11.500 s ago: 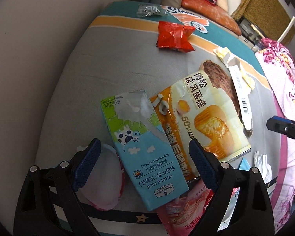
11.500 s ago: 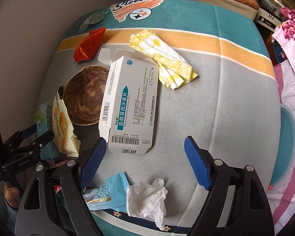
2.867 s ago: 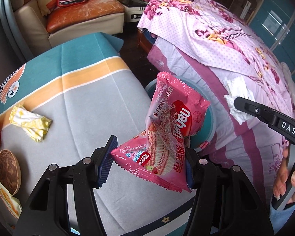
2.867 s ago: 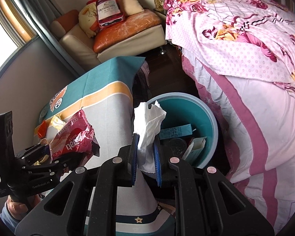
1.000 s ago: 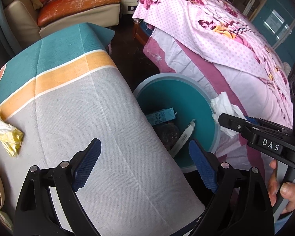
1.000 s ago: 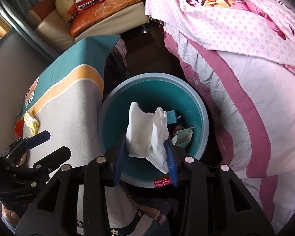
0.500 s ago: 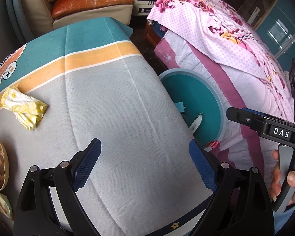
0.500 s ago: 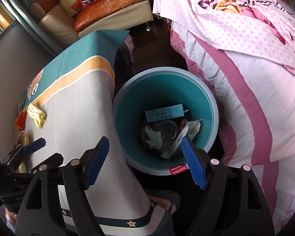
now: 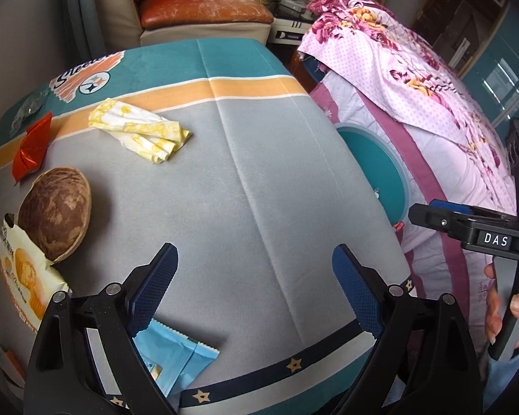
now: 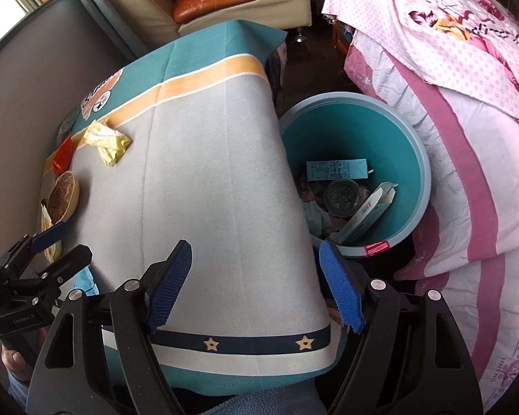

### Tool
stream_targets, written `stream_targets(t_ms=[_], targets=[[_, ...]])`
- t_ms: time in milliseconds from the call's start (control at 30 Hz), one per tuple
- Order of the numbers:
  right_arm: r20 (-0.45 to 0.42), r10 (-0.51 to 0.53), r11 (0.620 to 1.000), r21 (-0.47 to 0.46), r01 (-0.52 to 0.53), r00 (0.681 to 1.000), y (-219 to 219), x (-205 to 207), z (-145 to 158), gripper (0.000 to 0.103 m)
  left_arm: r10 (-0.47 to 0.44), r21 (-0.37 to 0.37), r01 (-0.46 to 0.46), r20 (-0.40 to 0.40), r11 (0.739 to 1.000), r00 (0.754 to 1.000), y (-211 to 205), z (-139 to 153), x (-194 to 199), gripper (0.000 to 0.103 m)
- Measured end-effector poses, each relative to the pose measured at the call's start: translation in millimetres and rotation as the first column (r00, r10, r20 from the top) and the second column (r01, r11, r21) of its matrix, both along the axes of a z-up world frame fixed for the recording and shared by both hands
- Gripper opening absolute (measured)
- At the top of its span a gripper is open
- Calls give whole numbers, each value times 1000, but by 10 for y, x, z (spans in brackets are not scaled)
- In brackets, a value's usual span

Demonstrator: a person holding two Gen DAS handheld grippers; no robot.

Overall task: Collect trash
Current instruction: 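Move both open tools back over the table toward the remaining wrappers, then grasp the orange pork floss cake bag with the left tool while the right tool grasps the blue wrapper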

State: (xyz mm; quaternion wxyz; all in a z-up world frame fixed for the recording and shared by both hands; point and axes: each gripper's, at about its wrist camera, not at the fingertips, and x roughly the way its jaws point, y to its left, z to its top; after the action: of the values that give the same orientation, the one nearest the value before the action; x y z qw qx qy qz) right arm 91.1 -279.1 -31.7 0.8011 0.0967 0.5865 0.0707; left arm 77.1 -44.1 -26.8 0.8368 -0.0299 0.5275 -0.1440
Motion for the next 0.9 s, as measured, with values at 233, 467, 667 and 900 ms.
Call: stream_targets(t_ms=[233, 467, 667, 900], targets=[[-39, 152, 988, 3, -152, 988, 782, -221, -33, 73, 91, 8, -91, 16, 996, 996, 659, 25, -298, 91], [-95, 304, 953, 5, -304, 948, 1541, -425, -156, 73, 204, 3, -204, -9, 979, 979, 1298, -116, -539, 92], [-132, 388, 922, 47, -385, 912, 2092, -509, -235, 73, 302, -18, -302, -24, 953, 953, 1770, -192, -711, 92], [-161, 447, 894, 79, -440, 880, 2579, -523, -356, 73, 369, -27, -370, -39, 929, 929, 2073, -241, -798, 92]])
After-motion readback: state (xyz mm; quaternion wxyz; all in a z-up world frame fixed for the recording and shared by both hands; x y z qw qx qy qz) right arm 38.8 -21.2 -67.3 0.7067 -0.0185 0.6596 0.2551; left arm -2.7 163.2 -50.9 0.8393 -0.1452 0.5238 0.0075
